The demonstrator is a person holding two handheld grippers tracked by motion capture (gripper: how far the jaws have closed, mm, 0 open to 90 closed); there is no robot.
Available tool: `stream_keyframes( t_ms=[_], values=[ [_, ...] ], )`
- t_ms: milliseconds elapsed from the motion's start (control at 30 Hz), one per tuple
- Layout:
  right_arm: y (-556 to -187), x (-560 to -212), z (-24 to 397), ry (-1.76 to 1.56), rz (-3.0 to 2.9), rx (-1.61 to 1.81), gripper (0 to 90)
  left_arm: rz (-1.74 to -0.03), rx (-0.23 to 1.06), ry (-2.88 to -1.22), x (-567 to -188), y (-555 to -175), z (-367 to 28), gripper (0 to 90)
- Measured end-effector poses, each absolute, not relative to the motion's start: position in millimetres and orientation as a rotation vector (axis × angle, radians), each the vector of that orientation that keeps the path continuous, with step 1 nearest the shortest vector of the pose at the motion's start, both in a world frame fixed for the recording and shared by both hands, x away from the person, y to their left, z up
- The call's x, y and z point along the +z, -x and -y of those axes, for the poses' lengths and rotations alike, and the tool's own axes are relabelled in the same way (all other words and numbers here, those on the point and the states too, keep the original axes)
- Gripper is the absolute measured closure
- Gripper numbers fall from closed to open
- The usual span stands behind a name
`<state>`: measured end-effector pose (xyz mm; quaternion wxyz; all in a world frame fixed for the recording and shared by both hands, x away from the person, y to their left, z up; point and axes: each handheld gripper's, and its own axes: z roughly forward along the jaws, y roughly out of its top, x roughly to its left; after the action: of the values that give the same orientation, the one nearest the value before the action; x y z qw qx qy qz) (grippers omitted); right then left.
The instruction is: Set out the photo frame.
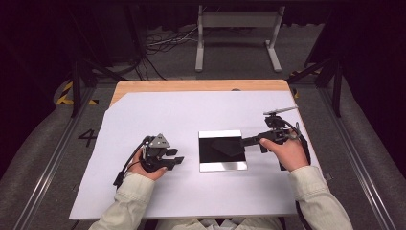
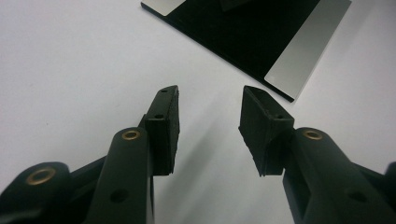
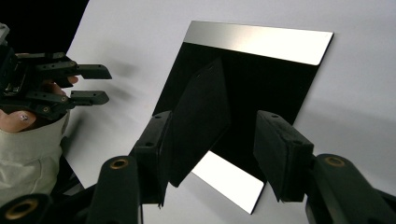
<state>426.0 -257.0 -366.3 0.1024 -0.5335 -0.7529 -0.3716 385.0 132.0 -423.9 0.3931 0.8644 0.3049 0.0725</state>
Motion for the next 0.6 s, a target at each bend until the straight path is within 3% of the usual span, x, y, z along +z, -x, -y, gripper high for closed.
stream_keyframes(
  t_ms=[600],
  values=[
    [-427, -382, 240, 1.596, 2.122, -1.05, 50.9, -0.771, 0.188, -2.199, -424, -385, -131, 58.1]
  ],
)
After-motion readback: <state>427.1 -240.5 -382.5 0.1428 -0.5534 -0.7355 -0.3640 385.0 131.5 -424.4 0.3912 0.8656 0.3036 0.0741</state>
